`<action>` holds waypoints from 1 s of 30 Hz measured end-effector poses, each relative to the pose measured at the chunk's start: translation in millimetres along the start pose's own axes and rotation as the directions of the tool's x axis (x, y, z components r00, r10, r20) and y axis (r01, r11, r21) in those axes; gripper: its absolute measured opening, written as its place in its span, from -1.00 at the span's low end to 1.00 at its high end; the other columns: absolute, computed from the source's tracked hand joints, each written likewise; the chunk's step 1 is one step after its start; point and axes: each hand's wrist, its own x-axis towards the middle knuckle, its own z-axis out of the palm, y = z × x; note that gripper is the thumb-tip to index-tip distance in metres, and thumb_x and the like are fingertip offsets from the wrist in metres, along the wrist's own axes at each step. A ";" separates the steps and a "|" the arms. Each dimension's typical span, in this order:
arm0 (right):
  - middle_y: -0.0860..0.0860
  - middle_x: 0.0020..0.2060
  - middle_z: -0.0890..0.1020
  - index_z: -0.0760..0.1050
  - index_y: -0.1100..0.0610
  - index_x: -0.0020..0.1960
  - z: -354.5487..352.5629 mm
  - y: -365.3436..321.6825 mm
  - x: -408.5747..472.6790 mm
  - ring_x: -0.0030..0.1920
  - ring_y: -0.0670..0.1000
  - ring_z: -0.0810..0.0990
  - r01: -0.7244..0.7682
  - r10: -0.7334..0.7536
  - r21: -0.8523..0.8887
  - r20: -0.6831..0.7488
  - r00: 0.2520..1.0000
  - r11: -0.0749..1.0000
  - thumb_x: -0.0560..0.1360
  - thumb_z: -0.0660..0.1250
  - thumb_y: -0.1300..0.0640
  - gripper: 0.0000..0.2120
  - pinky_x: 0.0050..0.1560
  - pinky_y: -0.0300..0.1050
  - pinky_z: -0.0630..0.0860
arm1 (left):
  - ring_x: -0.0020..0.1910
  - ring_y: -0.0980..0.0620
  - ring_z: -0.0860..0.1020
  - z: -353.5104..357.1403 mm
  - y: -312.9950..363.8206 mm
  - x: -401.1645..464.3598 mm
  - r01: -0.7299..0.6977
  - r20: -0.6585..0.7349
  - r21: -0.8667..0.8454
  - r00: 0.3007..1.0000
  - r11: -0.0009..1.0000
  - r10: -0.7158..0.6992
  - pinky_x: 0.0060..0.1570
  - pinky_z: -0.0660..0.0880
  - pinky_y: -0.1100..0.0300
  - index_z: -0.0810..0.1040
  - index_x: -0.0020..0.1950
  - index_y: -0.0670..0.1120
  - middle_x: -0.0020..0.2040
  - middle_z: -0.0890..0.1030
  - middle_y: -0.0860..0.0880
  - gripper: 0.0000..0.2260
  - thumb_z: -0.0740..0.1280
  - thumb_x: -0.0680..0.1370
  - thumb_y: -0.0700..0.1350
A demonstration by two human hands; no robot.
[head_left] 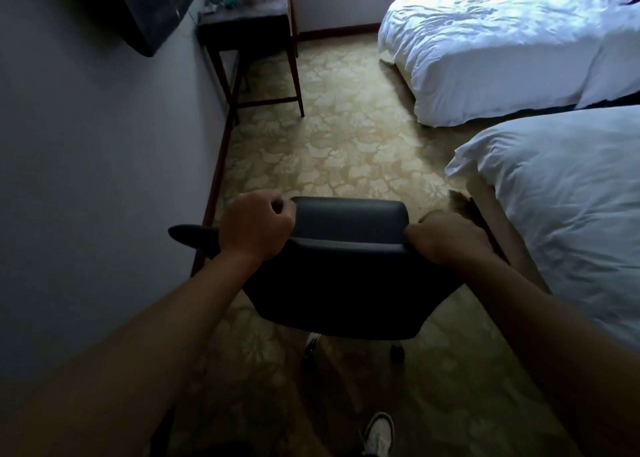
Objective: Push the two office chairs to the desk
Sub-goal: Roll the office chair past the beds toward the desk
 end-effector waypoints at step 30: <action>-0.09 -0.55 0.42 0.34 0.03 -0.43 -33.7 -217.8 354.3 -0.53 -0.10 0.38 0.198 -0.191 -0.037 -0.474 0.860 0.980 0.49 0.15 -0.03 -0.67 -0.46 -0.24 0.20 | -0.40 -0.12 0.49 111.8 -152.5 448.8 -0.097 0.059 -0.065 0.993 0.993 0.101 -0.38 0.41 0.09 0.34 -0.47 -0.02 -0.44 0.52 -0.05 -0.69 0.18 0.45 0.05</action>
